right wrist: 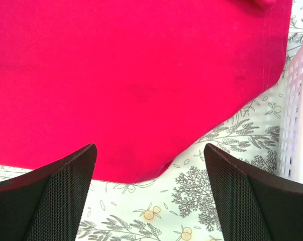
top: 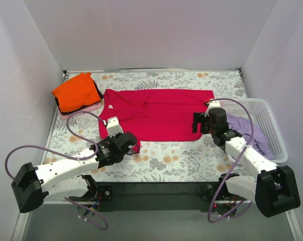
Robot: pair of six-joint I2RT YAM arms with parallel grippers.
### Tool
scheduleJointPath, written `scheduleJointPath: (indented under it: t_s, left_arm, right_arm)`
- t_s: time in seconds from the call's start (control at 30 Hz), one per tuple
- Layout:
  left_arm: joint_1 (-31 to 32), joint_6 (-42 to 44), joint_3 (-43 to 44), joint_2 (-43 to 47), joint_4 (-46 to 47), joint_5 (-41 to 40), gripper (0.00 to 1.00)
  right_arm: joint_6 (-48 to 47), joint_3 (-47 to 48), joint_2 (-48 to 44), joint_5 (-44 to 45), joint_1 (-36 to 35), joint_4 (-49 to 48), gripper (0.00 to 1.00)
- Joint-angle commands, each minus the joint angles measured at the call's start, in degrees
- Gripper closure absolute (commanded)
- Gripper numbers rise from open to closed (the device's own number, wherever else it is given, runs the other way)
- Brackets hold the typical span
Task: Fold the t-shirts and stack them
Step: Fold the tshirt
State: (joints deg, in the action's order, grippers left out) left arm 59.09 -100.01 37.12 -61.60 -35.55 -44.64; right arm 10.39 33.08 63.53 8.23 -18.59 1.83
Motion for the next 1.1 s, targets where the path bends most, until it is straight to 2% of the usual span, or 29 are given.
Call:
scheduleJointPath:
  t_s: [0.0,0.13,0.33,0.57,0.7,0.8,1.07]
  left_arm:
    - [-7.0,13.0,-0.2,3.0,10.5,3.0,1.00]
    - [-12.6,19.1,0.1,1.1,18.2,7.2,1.00]
    - [-20.4,26.6,3.9,-6.8,27.4,14.2,1.00]
    - [-26.8,31.2,11.2,-17.1,30.7,19.7,1.00]
    - [-29.6,33.4,13.8,-18.6,31.3,22.0,1.00]
    - [-32.2,34.4,14.9,-19.1,31.8,24.3,1.00]
    - [-36.4,35.1,15.4,-20.5,32.3,28.0,1.00]
  right_arm:
    - [-0.4,2.6,0.4,1.8,0.3,1.0,0.20]
    - [-0.3,2.9,0.5,1.7,0.3,1.2,0.20]
    - [-0.5,3.4,2.7,1.8,0.3,1.9,0.20]
    - [-0.4,3.7,4.2,2.8,0.3,4.1,0.20]
    - [-0.5,3.4,5.9,3.5,0.5,5.3,0.20]
    - [0.0,3.8,8.9,0.8,1.1,5.6,0.21]
    - [0.8,4.5,12.8,-1.0,1.9,5.4,0.27]
